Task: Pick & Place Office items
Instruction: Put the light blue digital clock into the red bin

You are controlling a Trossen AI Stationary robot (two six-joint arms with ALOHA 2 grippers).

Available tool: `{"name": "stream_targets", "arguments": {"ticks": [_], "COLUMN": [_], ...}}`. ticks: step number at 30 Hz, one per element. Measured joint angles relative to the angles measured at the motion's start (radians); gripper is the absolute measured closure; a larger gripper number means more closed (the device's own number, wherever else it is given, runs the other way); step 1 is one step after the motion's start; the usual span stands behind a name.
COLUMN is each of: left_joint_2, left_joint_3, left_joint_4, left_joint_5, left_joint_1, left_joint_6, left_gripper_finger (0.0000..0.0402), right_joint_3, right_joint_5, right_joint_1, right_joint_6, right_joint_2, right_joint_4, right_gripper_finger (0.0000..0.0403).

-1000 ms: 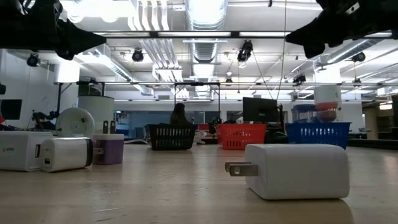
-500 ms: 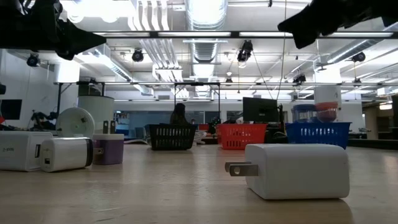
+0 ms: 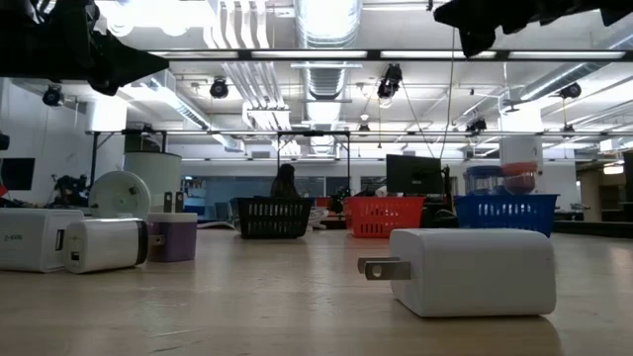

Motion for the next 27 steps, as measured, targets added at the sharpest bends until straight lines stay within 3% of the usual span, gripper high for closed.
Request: {"name": "stream_targets", "arguments": {"ticks": [12,21,27], "left_joint_2": [0.0,0.0,0.0], "left_joint_3": [0.0,0.0,0.0], "left_joint_4": [0.0,0.0,0.0], "left_joint_5": [0.0,0.0,0.0], "left_joint_1": [0.0,0.0,0.0], "left_joint_6": [0.0,0.0,0.0], "left_gripper_finger": [0.0388,0.0388,0.0388], "right_joint_3": [0.064,0.067,0.105], "right_joint_5": [0.0,0.0,0.0], "right_joint_1": [0.0,0.0,0.0], "right_joint_6": [0.012,0.008,0.007], "right_joint_2": [0.111,0.22,0.294], "right_joint_4": [0.017,0.162,0.168], "right_gripper_finger": [0.0392,0.0392,0.0392]}}
